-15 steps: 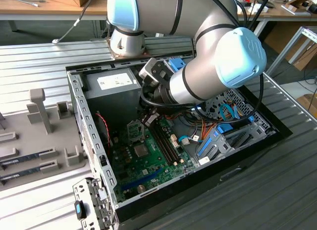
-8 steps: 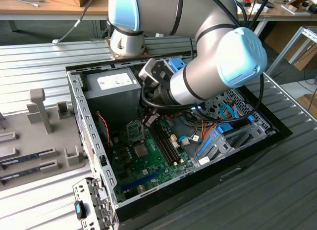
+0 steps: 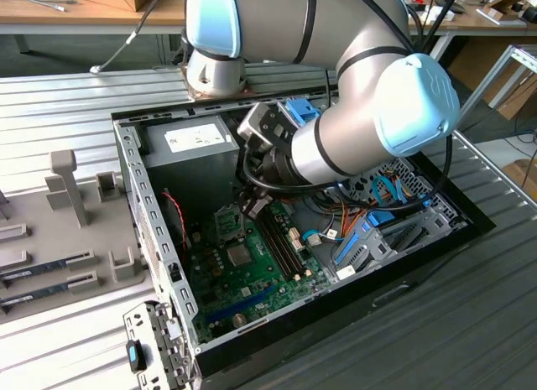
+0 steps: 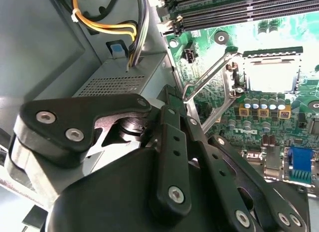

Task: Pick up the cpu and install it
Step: 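Close the cpu cover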

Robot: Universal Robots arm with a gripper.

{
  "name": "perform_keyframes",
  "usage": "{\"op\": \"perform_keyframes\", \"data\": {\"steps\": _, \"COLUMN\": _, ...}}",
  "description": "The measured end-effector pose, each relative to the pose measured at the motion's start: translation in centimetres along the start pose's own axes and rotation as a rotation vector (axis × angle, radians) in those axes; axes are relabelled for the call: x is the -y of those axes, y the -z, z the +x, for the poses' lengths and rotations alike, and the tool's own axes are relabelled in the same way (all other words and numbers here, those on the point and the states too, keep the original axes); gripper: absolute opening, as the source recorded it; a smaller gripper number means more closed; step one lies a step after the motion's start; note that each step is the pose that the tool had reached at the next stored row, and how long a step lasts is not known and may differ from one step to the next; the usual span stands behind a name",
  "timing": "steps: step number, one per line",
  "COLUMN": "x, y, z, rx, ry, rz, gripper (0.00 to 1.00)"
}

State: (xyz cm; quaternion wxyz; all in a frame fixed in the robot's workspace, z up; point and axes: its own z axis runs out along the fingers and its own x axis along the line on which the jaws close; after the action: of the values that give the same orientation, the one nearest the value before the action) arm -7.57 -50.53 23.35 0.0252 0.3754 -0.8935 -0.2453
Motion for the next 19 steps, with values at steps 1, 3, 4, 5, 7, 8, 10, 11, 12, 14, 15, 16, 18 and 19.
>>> {"op": "perform_keyframes", "data": {"steps": 1, "x": 0.06, "y": 0.05, "z": 0.06, "rx": 0.0038, "ry": 0.002, "rz": -0.0045, "gripper": 0.11}}
{"op": "perform_keyframes", "data": {"steps": 3, "x": 0.06, "y": 0.16, "z": 0.07, "rx": 0.0086, "ry": 0.004, "rz": -0.0100, "gripper": 0.11}}
{"op": "perform_keyframes", "data": {"steps": 4, "x": 0.04, "y": 0.24, "z": 0.08, "rx": 0.0113, "ry": 0.005, "rz": -0.0129, "gripper": 0.11}}
{"op": "perform_keyframes", "data": {"steps": 5, "x": 0.03, "y": 0.33, "z": 0.09, "rx": 0.0146, "ry": 0.006, "rz": -0.0163, "gripper": 0.11}}
{"op": "perform_keyframes", "data": {"steps": 7, "x": 0.05, "y": 0.36, "z": 0.08, "rx": 0.0179, "ry": 0.007, "rz": -0.0203, "gripper": 0.11}}
{"op": "perform_keyframes", "data": {"steps": 8, "x": 0.07, "y": 0.37, "z": 0.08, "rx": 0.0184, "ry": 0.007, "rz": -0.0211, "gripper": 0.11}}
{"op": "perform_keyframes", "data": {"steps": 10, "x": 0.10, "y": 0.39, "z": 0.09, "rx": 0.0203, "ry": 0.008, "rz": -0.0235, "gripper": 0.11}}
{"op": "perform_keyframes", "data": {"steps": 11, "x": 0.11, "y": 0.40, "z": 0.08, "rx": 0.0215, "ry": 0.008, "rz": -0.0249, "gripper": 0.11}}
{"op": "perform_keyframes", "data": {"steps": 12, "x": 0.12, "y": 0.41, "z": 0.09, "rx": 0.0225, "ry": 0.008, "rz": -0.0259, "gripper": 0.11}}
{"op": "perform_keyframes", "data": {"steps": 14, "x": 0.13, "y": 0.43, "z": 0.10, "rx": 0.0249, "ry": 0.009, "rz": -0.0286, "gripper": 0.11}}
{"op": "perform_keyframes", "data": {"steps": 15, "x": 0.13, "y": 0.45, "z": 0.10, "rx": 0.0258, "ry": 0.010, "rz": -0.0296, "gripper": 0.11}}
{"op": "perform_keyframes", "data": {"steps": 16, "x": 0.13, "y": 0.47, "z": 0.10, "rx": 0.0268, "ry": 0.010, "rz": -0.0308, "gripper": 0.11}}
{"op": "perform_keyframes", "data": {"steps": 18, "x": 0.17, "y": 0.51, "z": 0.14, "rx": 0.0294, "ry": 0.011, "rz": -0.0335, "gripper": 0.11}}
{"op": "perform_keyframes", "data": {"steps": 19, "x": 0.20, "y": 0.54, "z": 0.17, "rx": 0.0293, "ry": 0.011, "rz": -0.0335, "gripper": 0.11}}
